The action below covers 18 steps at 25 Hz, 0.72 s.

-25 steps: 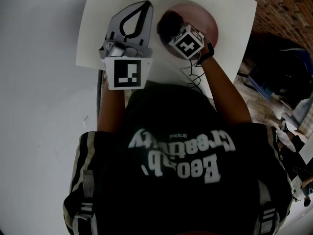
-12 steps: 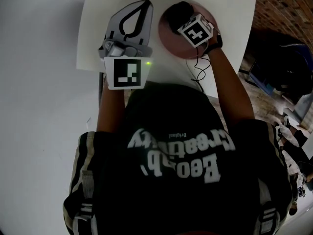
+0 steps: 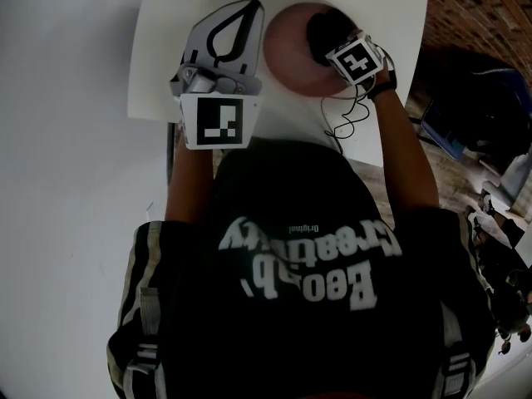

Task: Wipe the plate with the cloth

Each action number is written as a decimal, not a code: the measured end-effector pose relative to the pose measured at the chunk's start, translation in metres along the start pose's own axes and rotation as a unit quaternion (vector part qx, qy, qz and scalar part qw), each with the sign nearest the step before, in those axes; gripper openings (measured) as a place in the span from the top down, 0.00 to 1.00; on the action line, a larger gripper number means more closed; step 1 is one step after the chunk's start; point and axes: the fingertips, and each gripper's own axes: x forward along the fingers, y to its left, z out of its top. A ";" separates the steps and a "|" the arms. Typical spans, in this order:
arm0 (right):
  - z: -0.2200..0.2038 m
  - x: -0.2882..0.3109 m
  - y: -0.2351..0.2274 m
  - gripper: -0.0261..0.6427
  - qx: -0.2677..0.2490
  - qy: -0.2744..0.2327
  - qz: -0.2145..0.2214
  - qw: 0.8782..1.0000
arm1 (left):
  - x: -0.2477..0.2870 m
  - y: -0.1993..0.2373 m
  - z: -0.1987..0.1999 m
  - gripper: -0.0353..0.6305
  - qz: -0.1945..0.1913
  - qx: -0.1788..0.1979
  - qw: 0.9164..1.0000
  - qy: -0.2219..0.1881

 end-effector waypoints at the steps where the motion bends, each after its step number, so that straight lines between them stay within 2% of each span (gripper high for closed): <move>1: -0.007 -0.001 0.002 0.85 0.001 0.006 0.005 1.000 | 0.000 -0.002 0.001 0.95 0.000 0.001 1.000 0.000; 5: -0.021 -0.009 0.012 0.85 -0.020 0.020 0.010 1.000 | 0.000 -0.010 0.007 0.95 -0.001 0.002 1.000 -0.005; 11: -0.038 -0.015 0.045 0.85 -0.035 0.029 0.061 0.997 | 0.000 -0.025 0.014 0.95 -0.001 0.004 1.000 -0.008; 15: -0.028 -0.013 0.074 0.85 -0.053 0.018 0.110 0.992 | -0.001 -0.028 0.017 0.95 0.001 0.007 1.000 -0.011; 18: -0.017 -0.006 0.092 0.85 -0.078 0.010 0.121 0.990 | 0.000 -0.029 0.018 0.95 0.000 0.008 1.000 -0.012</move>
